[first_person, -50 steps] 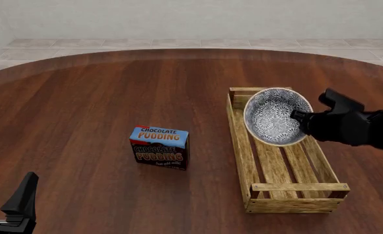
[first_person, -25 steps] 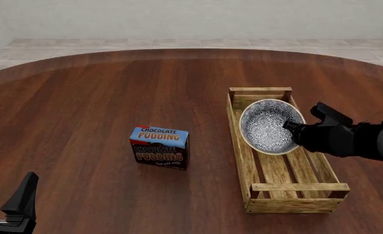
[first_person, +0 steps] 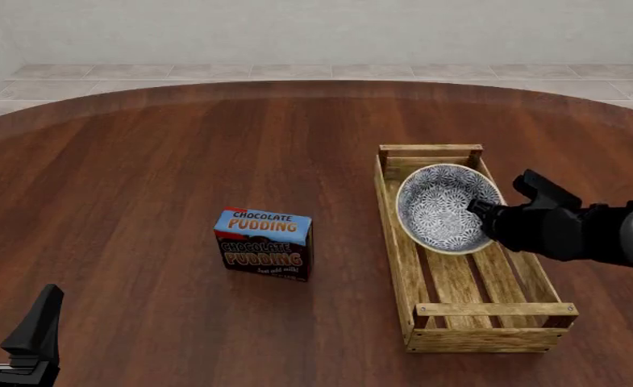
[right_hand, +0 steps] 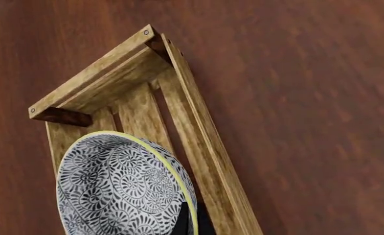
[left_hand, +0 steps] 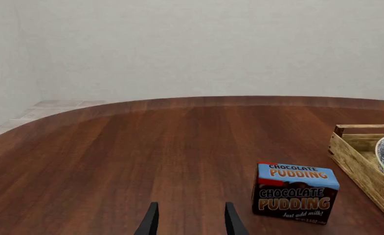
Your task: Pick up the bowl on the left and put it in the tray.
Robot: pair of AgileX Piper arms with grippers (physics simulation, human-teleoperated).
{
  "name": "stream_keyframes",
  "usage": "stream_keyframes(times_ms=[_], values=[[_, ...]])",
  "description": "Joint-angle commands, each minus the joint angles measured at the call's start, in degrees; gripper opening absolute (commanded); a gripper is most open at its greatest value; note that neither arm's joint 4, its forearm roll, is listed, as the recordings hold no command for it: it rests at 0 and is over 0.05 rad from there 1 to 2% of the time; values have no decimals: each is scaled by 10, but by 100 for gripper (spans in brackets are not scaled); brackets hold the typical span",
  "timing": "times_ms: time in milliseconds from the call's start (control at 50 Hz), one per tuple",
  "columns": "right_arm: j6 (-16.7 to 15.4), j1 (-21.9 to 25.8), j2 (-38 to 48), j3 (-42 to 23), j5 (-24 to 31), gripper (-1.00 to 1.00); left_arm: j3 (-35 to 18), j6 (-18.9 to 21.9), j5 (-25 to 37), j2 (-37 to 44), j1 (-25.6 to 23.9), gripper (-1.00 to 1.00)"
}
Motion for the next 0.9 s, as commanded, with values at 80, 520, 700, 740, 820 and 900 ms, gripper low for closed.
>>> stream_keyframes(times_ms=[80, 520, 700, 740, 820, 900], values=[[-10, 25, 58, -13, -18, -100, 0, 0, 0, 0, 0, 100], [-43, 0, 52, -23, -6, 100, 0, 0, 0, 0, 0, 100], [-69, 17, -42, 13, 16, 100, 0, 0, 0, 0, 0, 100], [-69, 30, -84, 29, 25, 100, 0, 0, 0, 0, 0, 100], [-97, 48, -196, 51, 74, 100, 0, 0, 0, 0, 0, 100], [-114, 74, -278, 63, 115, 100, 0, 0, 0, 0, 0, 100]])
